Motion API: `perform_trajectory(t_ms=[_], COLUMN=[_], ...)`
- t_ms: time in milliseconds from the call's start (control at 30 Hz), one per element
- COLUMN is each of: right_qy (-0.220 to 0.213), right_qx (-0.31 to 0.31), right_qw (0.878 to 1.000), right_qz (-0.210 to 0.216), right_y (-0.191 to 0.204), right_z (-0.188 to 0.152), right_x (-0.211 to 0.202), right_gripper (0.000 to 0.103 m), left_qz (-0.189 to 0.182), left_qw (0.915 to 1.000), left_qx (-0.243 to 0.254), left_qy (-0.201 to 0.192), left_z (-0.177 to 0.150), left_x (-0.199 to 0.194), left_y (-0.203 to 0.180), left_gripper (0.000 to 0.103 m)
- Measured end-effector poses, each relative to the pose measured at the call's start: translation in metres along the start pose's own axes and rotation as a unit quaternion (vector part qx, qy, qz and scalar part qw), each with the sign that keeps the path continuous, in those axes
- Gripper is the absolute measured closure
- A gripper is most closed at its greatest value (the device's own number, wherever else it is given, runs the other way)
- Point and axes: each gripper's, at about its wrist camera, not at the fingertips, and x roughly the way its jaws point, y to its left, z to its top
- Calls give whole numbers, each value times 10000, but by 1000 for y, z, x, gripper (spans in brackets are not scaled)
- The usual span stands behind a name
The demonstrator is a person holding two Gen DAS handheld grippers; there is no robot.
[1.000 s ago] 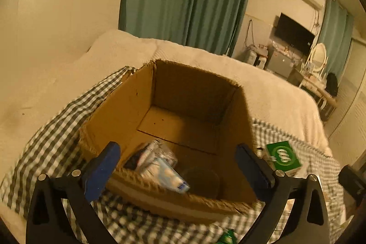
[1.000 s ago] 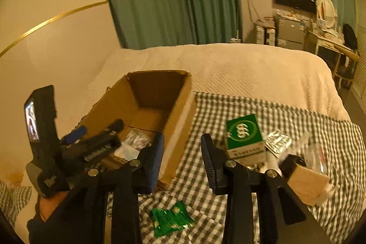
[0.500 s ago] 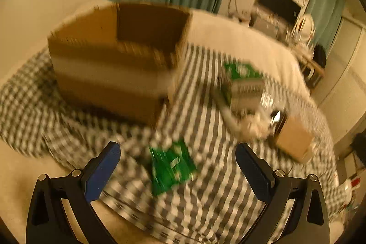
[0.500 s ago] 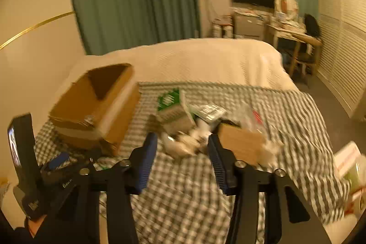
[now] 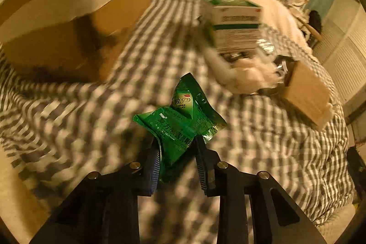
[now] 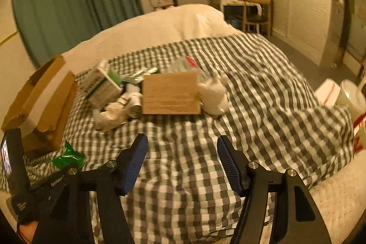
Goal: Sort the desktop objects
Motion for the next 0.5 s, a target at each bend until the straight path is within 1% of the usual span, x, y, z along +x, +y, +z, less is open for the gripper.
perform_trajectory(t_ms=[33,133,267,400,500], right_qy=[35,106,50,4,29], right_qx=[89,360,626,897,921], right_qw=[10000,9993,9977,9953,9950], right_qz=[-30,-60,-247,-359,-393], right_y=[-5,-17,-35,-55,-62], right_z=[-1,1,14,31,38], right_x=[4,18,36,59,77], right_gripper=[40,40,40,40,40], left_qz=[-157,-433,-702,-747,-806], left_qw=[9998,9983,9968,9963,9955], left_qx=[81,277,297,385,447], left_qy=[-65,-263,-248,-155,-200], left_z=[2,8,13,15,20], left_x=[0,3,21,39,46], left_y=[-9,-33,-60,-76,-85], left_gripper=[77,77,77,77,77])
